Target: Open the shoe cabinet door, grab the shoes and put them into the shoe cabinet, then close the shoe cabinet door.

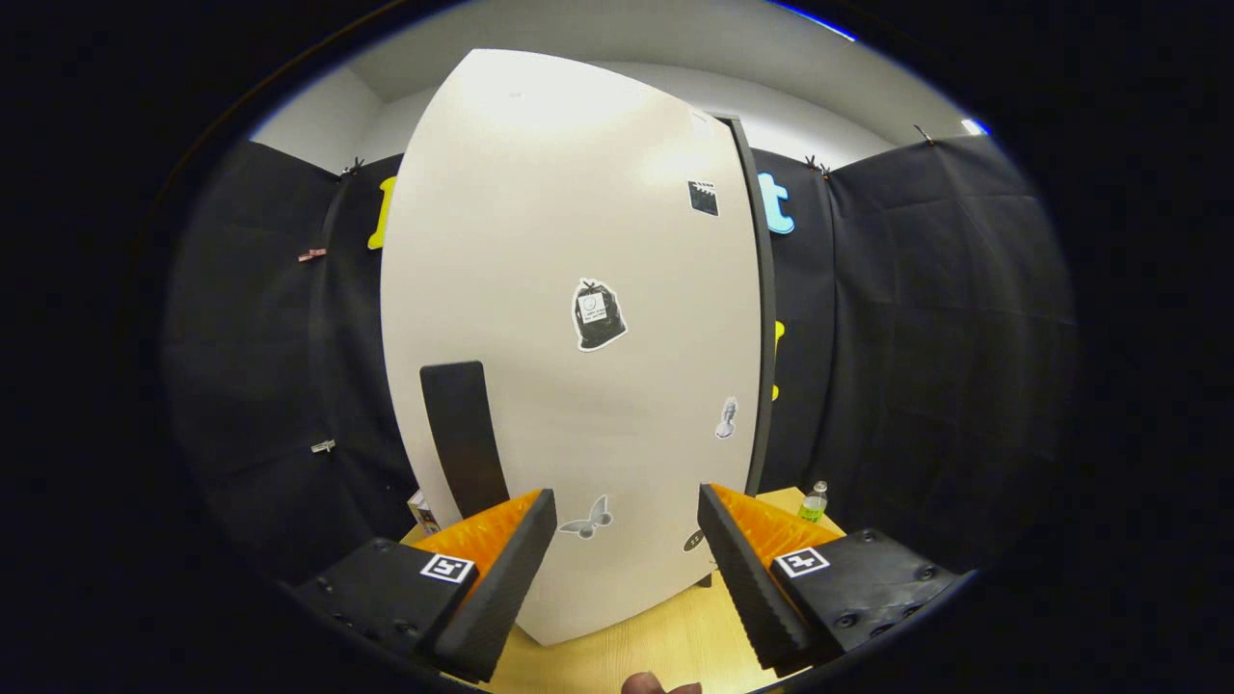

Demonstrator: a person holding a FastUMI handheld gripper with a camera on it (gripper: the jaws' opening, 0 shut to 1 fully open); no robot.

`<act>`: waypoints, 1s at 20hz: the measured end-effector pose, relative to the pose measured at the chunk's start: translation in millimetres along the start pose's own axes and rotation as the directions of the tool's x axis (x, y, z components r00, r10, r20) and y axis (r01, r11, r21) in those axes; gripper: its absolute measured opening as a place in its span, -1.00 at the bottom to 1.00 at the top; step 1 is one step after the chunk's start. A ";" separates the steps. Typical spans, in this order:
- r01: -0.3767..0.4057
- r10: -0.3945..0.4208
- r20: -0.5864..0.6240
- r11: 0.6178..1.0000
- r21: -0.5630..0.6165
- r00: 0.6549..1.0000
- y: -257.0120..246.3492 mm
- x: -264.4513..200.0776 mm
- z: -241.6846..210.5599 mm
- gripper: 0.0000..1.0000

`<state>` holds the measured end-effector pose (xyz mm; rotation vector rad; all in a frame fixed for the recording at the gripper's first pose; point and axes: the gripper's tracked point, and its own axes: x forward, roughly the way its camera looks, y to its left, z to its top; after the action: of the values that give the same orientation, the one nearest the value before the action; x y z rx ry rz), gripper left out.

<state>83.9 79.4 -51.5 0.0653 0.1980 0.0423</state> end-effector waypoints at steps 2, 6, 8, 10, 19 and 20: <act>-0.001 0.001 -0.001 1.000 0.005 1.000 1.0 5.9 -1.4 0.93; 0.000 0.000 -0.023 1.000 0.009 1.000 2.8 10.9 -8.7 0.93; 0.002 -0.002 -0.029 1.000 0.013 1.000 3.5 10.9 -9.9 0.93; -0.004 0.004 -0.031 1.000 0.023 0.999 4.1 9.6 -7.4 0.93; -0.041 0.040 0.019 0.999 0.023 0.999 -22.6 -25.1 9.8 0.94; -0.042 0.042 0.031 0.999 0.013 0.999 -25.5 -30.3 12.0 0.94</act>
<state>57.5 51.8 -35.6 0.0842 0.1658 0.0819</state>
